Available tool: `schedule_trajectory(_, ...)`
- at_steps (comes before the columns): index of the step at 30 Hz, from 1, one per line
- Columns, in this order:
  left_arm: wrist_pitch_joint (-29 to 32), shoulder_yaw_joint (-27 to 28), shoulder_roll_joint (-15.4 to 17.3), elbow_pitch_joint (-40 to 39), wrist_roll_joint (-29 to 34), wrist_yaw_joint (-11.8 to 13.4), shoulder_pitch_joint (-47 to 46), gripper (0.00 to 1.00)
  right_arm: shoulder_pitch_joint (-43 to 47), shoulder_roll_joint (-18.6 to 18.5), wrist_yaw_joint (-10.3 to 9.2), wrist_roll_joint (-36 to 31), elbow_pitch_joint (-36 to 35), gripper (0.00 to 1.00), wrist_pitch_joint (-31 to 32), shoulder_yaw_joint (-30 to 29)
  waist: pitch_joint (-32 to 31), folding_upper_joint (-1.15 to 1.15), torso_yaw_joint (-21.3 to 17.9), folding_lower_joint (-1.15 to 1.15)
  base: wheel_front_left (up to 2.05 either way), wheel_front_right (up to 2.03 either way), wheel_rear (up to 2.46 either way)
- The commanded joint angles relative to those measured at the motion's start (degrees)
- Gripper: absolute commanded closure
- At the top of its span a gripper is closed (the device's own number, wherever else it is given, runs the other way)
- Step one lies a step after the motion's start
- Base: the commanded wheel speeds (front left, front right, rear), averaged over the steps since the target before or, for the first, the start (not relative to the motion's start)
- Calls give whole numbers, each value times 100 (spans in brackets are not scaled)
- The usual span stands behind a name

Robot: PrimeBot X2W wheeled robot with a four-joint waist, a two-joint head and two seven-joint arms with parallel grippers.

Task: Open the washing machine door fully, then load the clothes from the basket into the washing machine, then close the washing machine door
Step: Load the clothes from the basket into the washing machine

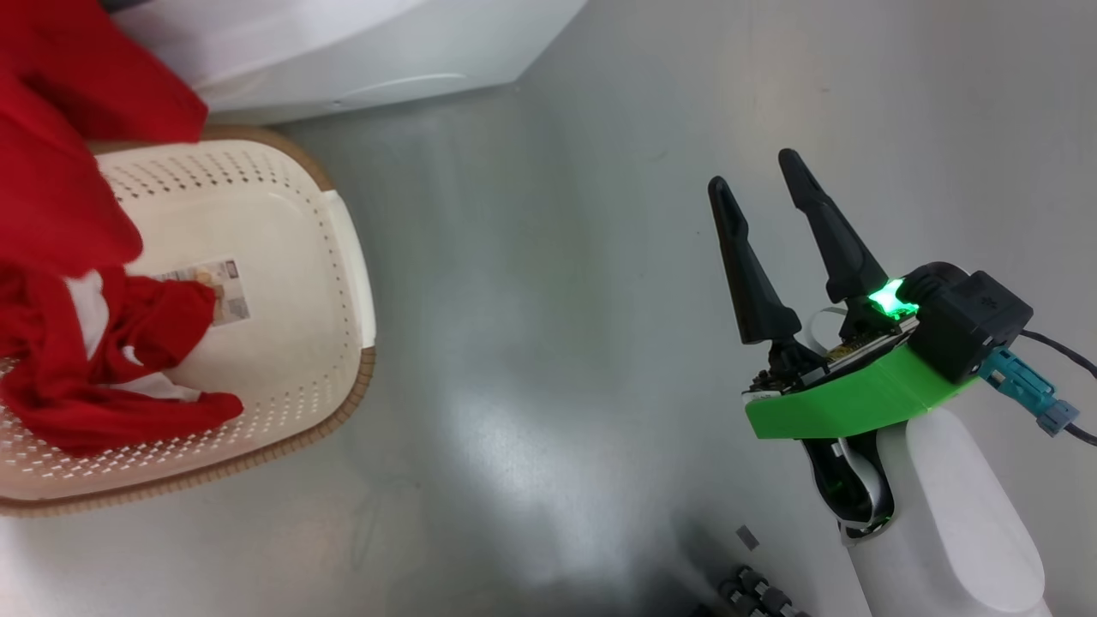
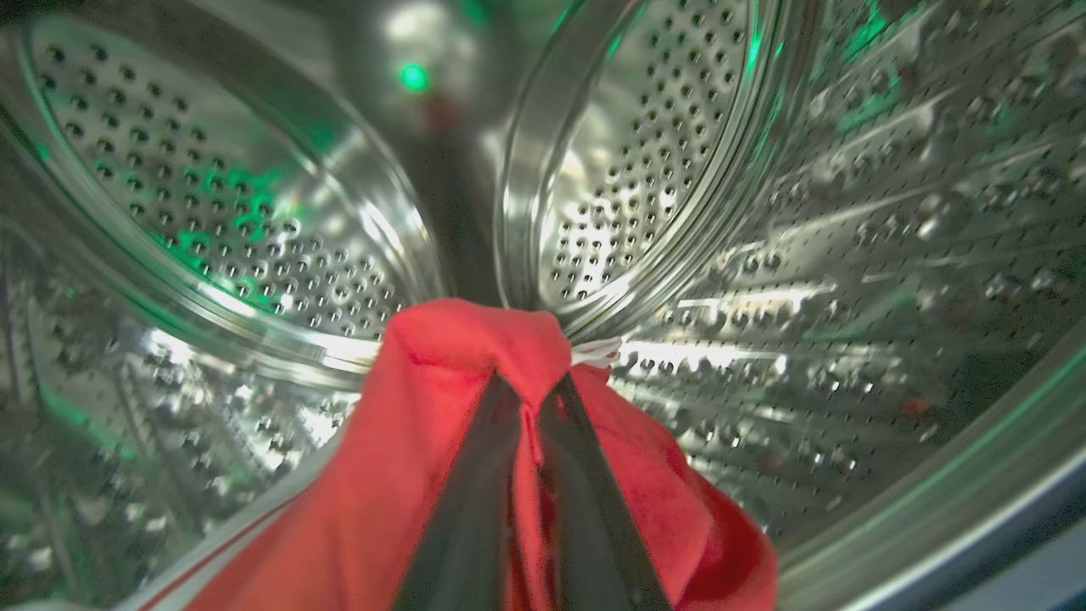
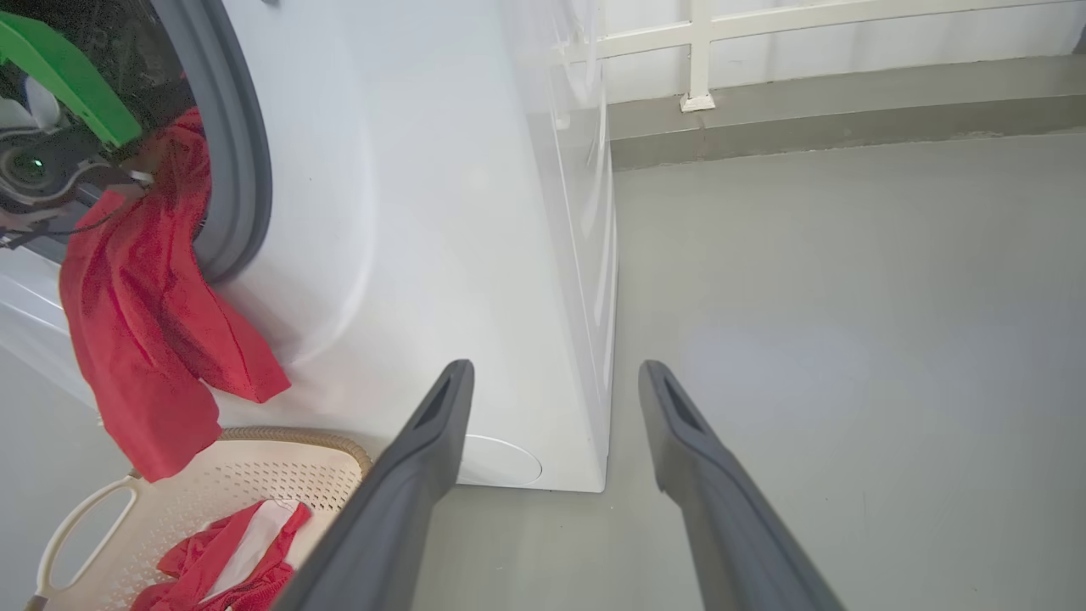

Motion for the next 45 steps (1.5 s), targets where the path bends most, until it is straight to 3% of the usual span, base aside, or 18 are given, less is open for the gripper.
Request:
schedule_trajectory(1,-60,95,228,-325,98,97,-201,100,92,37,9,-58,-150,0,-27,110,112,0,-90,0,0,0,0)
schedule_trajectory(6,-65,251,159,-919,231,285,74,100,97,64,9,-64,-126,0,-27,65,84,0,-38,0,0,0,0)
schedule_trajectory(7,-52,241,110,-813,211,305,164,82,96,67,9,-65,-111,0,-27,73,60,0,-18,0,0,0,0)
schedule_trajectory(8,26,219,60,-690,188,311,245,20,94,70,9,-67,-98,0,-27,86,38,0,3,0,0,0,0)
schedule_trajectory(9,64,199,23,-610,176,314,297,0,88,72,9,-70,-88,0,-27,99,26,0,22,0,0,0,0)
schedule_trajectory(18,-16,122,-41,-558,147,291,632,0,64,82,9,-92,-29,0,-27,94,-113,0,168,0,0,0,0)
schedule_trajectory(29,-63,146,-96,-1042,82,286,1317,0,84,26,9,-70,10,0,-27,65,-413,0,395,0,0,0,0)
schedule_trajectory(45,-67,730,480,-3269,-72,252,3749,0,208,-34,9,27,60,0,-27,14,-786,0,500,0,0,0,0)
